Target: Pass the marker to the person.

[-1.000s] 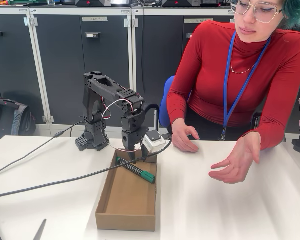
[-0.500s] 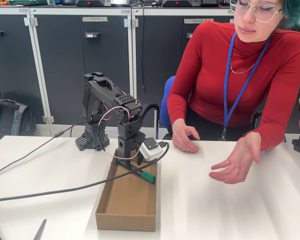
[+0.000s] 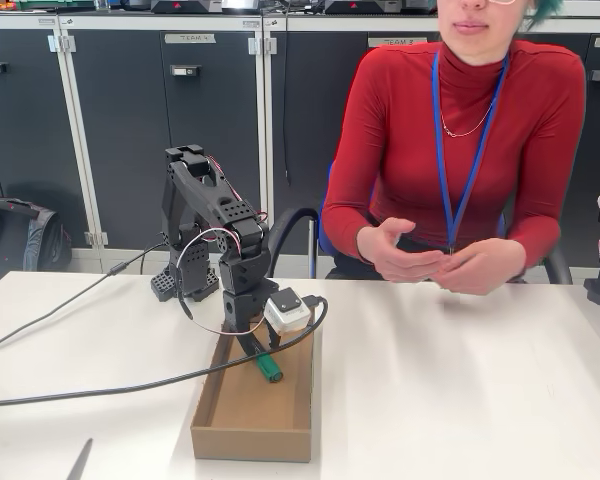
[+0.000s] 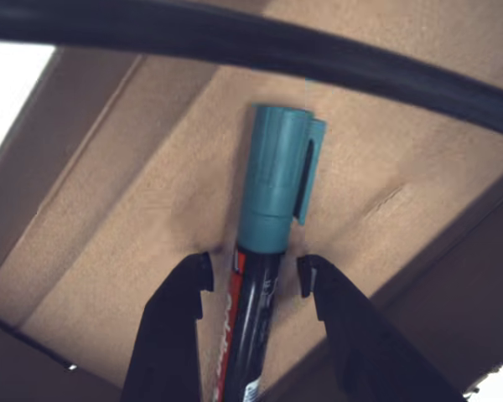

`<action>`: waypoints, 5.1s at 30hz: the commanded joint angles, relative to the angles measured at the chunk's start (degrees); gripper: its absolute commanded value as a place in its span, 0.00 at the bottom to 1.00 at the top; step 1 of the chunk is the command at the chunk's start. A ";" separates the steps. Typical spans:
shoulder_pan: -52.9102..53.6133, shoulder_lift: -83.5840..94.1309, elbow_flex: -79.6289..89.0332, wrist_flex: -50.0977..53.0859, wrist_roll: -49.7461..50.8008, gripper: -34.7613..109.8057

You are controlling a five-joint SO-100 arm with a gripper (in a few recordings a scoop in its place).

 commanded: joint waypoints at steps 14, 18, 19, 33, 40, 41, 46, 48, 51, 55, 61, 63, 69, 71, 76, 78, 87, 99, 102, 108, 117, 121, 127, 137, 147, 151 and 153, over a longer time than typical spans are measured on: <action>1.85 0.53 1.85 -5.10 -1.76 0.27; 1.67 0.53 2.11 -5.54 -1.32 0.22; 1.67 0.53 2.29 -5.71 -1.32 0.21; 1.14 1.85 -2.99 -3.25 4.48 0.21; -0.70 3.87 -11.60 3.25 10.55 0.21; -1.05 4.22 -13.01 3.69 12.22 0.21; -2.29 4.92 -22.06 5.01 19.86 0.21; -2.37 4.92 -25.49 2.99 22.59 0.21; -2.37 5.10 -29.53 -1.05 26.46 0.21; -0.62 3.87 -33.75 -12.92 34.98 0.21; 4.31 -1.93 -38.06 -26.89 44.91 0.21; 5.01 -4.31 -38.06 -32.34 45.53 0.21; 4.39 -12.66 -38.06 -47.29 45.26 0.21; 3.69 -15.82 -39.11 -51.50 45.26 0.21; 2.55 -22.15 -42.89 -61.26 46.85 0.21; 1.93 -24.43 -45.09 -64.16 47.99 0.21; -0.79 -32.96 -62.75 -64.25 52.91 0.21; -4.13 -44.38 -64.51 -76.55 50.62 0.21; -4.22 -45.62 -64.07 -72.69 48.43 0.21; -7.21 -43.86 -64.16 -61.96 49.04 0.21; -14.15 -45.79 -63.90 -67.76 50.98 0.21; -15.12 -47.11 -63.02 -69.52 48.52 0.21; -14.68 -46.93 -61.88 -68.20 47.55 0.34; -12.57 -45.35 -58.62 -67.24 45.97 0.53; -10.63 -41.57 -55.02 -68.73 43.24 0.51; -9.58 -37.97 -52.82 -65.13 43.15 0.51; -8.96 -35.95 -51.50 -63.72 44.03 0.50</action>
